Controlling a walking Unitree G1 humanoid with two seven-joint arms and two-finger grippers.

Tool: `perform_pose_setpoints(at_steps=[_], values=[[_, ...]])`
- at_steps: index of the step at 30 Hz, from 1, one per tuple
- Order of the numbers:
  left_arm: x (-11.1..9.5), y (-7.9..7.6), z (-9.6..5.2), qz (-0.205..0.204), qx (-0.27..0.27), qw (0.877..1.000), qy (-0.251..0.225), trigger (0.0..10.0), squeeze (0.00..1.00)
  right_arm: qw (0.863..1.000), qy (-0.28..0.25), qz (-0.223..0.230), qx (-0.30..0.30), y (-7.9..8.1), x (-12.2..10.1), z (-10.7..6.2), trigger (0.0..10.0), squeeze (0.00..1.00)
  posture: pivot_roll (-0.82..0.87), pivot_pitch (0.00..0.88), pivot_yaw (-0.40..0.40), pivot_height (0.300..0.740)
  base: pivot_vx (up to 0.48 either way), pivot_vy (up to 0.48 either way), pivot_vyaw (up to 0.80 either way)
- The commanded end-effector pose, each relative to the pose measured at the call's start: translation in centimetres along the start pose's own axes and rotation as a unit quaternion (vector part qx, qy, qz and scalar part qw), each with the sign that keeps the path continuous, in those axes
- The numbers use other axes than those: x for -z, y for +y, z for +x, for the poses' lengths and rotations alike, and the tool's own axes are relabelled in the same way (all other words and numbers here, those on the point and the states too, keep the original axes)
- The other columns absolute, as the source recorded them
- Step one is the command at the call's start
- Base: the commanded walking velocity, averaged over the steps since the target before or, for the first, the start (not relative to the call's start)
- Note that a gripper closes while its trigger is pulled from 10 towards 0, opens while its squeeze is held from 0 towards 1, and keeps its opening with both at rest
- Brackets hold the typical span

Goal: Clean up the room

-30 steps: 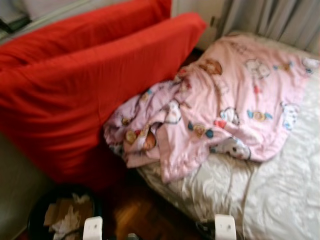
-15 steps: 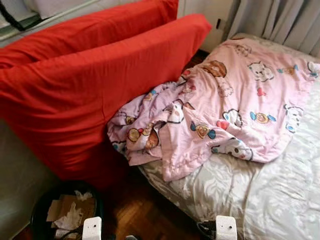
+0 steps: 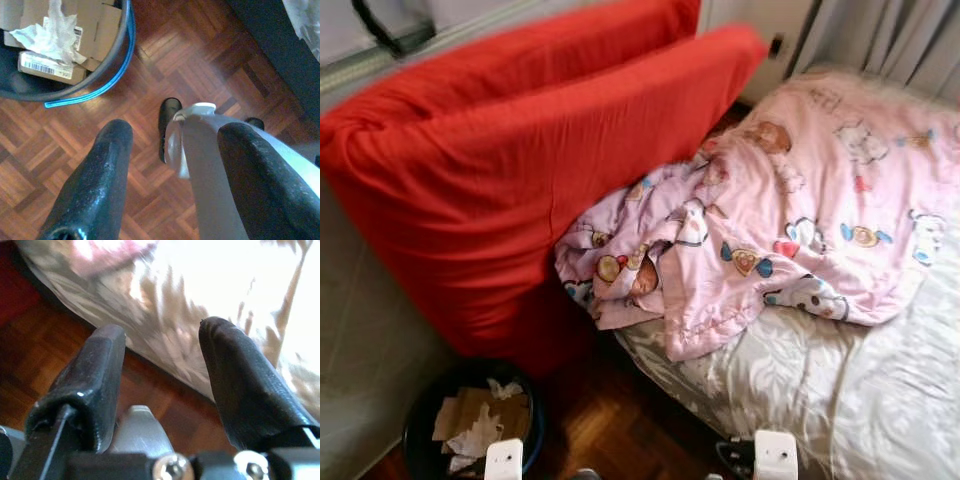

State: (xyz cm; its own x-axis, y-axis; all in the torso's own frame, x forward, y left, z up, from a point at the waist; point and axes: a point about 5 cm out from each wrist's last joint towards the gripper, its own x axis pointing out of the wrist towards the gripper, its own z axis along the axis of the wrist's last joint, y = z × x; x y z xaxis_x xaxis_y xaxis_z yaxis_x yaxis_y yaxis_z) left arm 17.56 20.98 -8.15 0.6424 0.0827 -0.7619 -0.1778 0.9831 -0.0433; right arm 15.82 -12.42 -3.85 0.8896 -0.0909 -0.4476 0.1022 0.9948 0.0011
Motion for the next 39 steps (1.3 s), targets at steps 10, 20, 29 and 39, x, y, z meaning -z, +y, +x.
perform_pose_setpoints(at_steps=[10,20,29,39], values=[[1.2,0.2,-0.3,0.006,-0.001,1.000,0.017,10.0,0.00,0.996,-0.091,0.021,-0.007,-6.1,-10.5,9.7,10.0,0.00,0.06,0.193,-0.020,0.719,0.000,0.000,0.00],[1.3,0.1,-0.4,0.008,0.002,1.000,0.018,10.0,0.00,0.999,-0.012,0.018,-0.045,-5.3,-8.3,10.0,10.0,0.00,0.05,0.174,-0.023,0.719,0.000,0.000,0.00],[1.4,0.1,-0.4,0.005,0.001,1.000,0.018,10.0,0.00,0.983,0.181,0.025,0.001,-6.7,1.7,5.2,10.0,0.00,0.06,0.167,-0.023,0.719,0.000,0.000,0.00],[1.4,0.3,-0.4,0.008,0.003,1.000,0.018,10.0,0.00,0.980,0.193,0.041,-0.002,-6.7,3.3,3.8,10.0,0.00,0.05,0.171,-0.015,0.719,0.000,0.000,0.00]])
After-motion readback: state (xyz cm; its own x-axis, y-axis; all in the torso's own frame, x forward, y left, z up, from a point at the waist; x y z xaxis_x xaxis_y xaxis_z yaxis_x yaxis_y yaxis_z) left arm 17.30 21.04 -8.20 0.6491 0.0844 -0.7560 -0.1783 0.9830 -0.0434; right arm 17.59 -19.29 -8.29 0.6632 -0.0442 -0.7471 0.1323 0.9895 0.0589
